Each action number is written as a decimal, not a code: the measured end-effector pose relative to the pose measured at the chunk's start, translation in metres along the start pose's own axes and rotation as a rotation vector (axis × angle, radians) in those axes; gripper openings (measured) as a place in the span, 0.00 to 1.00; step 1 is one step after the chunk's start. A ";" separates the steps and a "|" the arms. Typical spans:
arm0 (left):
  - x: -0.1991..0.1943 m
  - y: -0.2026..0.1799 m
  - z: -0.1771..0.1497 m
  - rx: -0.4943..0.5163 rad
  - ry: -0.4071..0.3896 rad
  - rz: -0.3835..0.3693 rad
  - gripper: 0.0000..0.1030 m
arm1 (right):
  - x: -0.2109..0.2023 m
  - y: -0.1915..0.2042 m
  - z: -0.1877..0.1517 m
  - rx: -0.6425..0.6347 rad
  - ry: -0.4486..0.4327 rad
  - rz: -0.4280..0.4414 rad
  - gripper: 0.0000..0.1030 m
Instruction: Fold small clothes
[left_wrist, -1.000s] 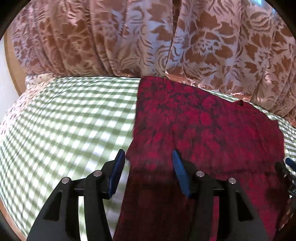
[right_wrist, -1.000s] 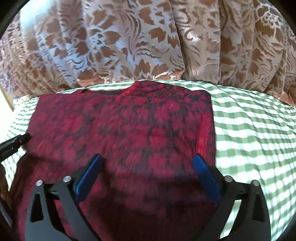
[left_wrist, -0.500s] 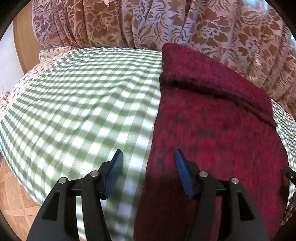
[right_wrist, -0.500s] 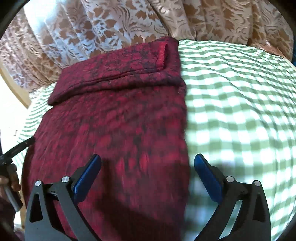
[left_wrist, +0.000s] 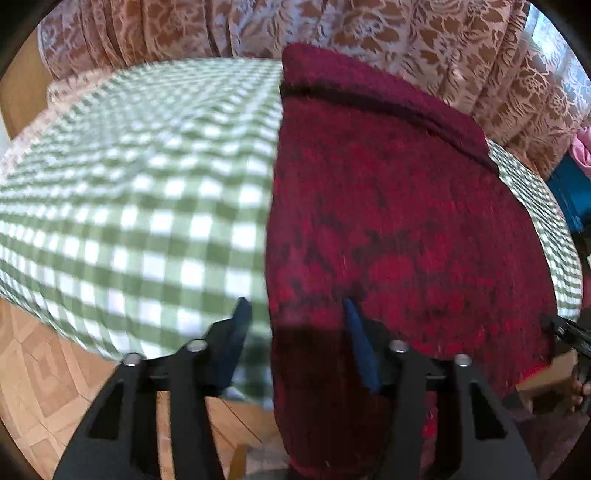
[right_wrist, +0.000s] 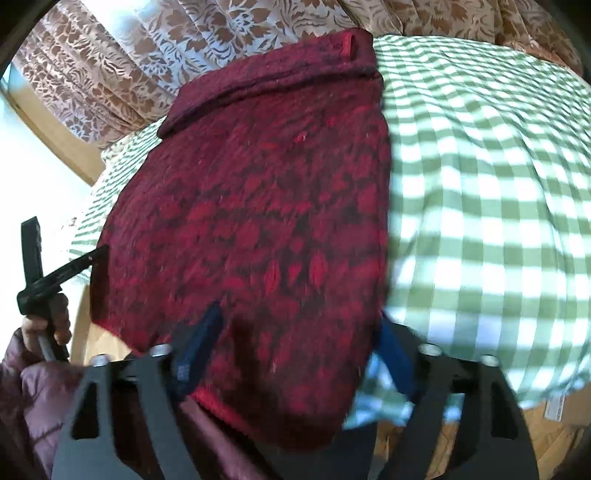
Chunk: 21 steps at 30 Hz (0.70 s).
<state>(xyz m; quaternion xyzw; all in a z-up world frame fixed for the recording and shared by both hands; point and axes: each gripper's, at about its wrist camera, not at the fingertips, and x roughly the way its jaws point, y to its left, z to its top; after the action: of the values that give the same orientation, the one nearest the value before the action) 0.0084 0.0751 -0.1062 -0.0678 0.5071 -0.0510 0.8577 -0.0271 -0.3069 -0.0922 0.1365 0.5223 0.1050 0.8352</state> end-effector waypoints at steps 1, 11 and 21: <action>0.001 -0.001 -0.003 -0.002 0.012 -0.022 0.29 | -0.002 -0.002 -0.002 0.010 0.004 0.009 0.38; -0.035 0.020 0.022 -0.137 -0.039 -0.328 0.15 | -0.027 0.004 0.026 0.094 -0.066 0.224 0.19; -0.026 0.024 0.106 -0.274 -0.099 -0.504 0.15 | -0.022 -0.004 0.112 0.248 -0.221 0.344 0.18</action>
<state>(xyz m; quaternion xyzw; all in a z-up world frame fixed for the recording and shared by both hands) 0.0888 0.1093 -0.0372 -0.3092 0.4340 -0.1904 0.8245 0.0642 -0.3309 -0.0288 0.3356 0.4055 0.1653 0.8340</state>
